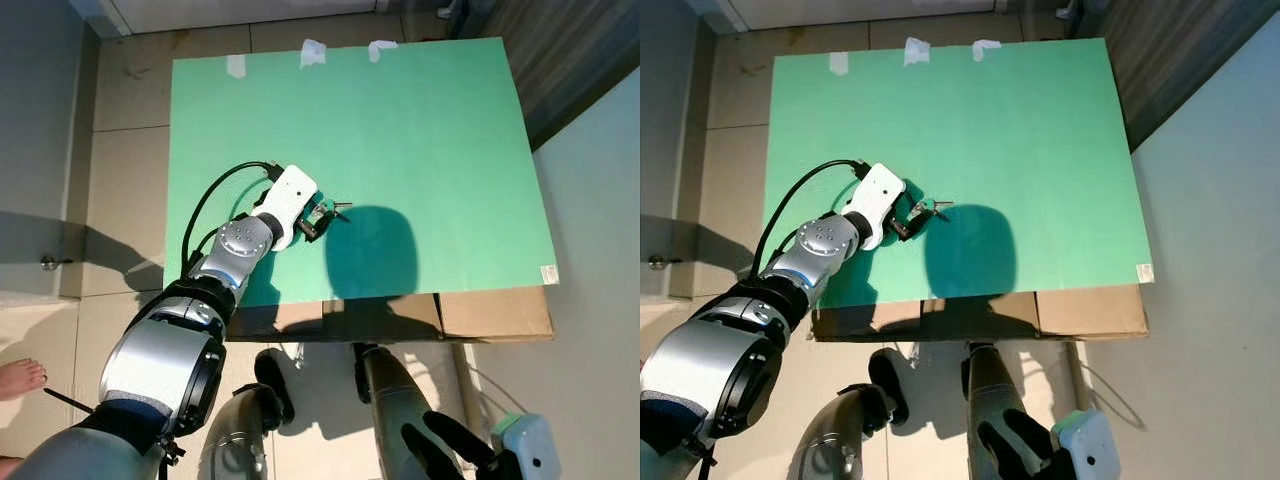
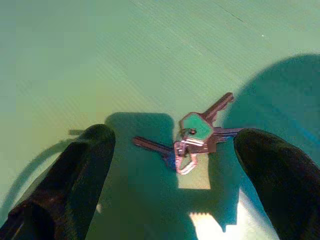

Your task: Hang keys on a hook

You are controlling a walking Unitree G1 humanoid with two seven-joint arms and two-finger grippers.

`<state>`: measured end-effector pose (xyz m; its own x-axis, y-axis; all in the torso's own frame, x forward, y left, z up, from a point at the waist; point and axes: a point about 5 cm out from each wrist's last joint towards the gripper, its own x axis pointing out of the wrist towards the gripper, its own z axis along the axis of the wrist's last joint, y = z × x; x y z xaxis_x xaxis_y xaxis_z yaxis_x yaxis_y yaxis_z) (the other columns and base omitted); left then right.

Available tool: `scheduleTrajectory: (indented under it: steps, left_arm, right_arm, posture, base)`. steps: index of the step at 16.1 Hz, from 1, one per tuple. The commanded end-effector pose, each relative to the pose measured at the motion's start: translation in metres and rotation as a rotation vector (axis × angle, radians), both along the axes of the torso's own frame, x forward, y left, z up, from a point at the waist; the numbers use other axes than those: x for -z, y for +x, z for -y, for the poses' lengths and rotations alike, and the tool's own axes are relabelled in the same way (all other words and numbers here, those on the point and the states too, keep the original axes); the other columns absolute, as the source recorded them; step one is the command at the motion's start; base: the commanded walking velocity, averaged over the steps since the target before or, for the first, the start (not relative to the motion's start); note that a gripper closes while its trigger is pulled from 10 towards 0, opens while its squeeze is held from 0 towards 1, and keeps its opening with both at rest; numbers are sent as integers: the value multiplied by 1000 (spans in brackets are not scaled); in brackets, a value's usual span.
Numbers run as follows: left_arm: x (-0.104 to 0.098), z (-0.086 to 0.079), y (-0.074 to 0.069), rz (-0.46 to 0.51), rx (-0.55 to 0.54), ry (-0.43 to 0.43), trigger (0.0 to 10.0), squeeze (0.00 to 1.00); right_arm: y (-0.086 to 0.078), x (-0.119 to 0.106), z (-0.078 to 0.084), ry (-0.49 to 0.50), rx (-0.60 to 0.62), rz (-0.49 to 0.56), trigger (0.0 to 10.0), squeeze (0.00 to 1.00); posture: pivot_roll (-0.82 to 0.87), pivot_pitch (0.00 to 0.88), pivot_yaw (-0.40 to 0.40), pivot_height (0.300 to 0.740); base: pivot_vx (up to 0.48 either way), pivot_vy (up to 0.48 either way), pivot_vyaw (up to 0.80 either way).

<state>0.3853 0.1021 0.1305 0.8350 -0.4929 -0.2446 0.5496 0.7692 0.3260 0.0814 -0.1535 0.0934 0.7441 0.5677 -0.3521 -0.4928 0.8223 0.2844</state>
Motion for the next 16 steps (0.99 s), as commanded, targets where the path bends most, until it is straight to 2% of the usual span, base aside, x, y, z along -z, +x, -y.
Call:
scheduleTrajectory:
  steps: [1,8,9,10,14,16]
  left_arm:
    - [12,0,-5,-63,-4,-1,10000,0]
    - [27,7,-11,-154,9,6,10000,0]
    - [30,7,-13,-179,15,10,4588,0]
    - [34,8,-15,-212,37,6,0,0]
    - [44,10,-22,-280,76,11,0,0]
    - [47,6,-23,-295,60,34,0,0]
  right_arm:
    - [-9,3,-2,2,0,-46,10000,0]
    - [-15,1,-2,4,11,-62,10000,0]
    - [-14,1,-2,5,9,-63,10000,0]
    - [-14,1,-2,6,8,-63,10000,0]
    - [-15,1,-3,7,6,-66,10000,0]
    - [-17,1,-2,5,12,-72,10000,0]
  posture:
    - [-618,483,21,740]
    - [-623,485,24,740]
    - [-618,479,25,740]
    - [-617,474,25,740]
    - [-624,471,26,740]
    - [-625,472,24,740]
  base:
    - [0,0,0]
    - [0,0,0]
    - [0,0,0]
    - [0,0,0]
    - [0,0,0]
    - [0,0,0]
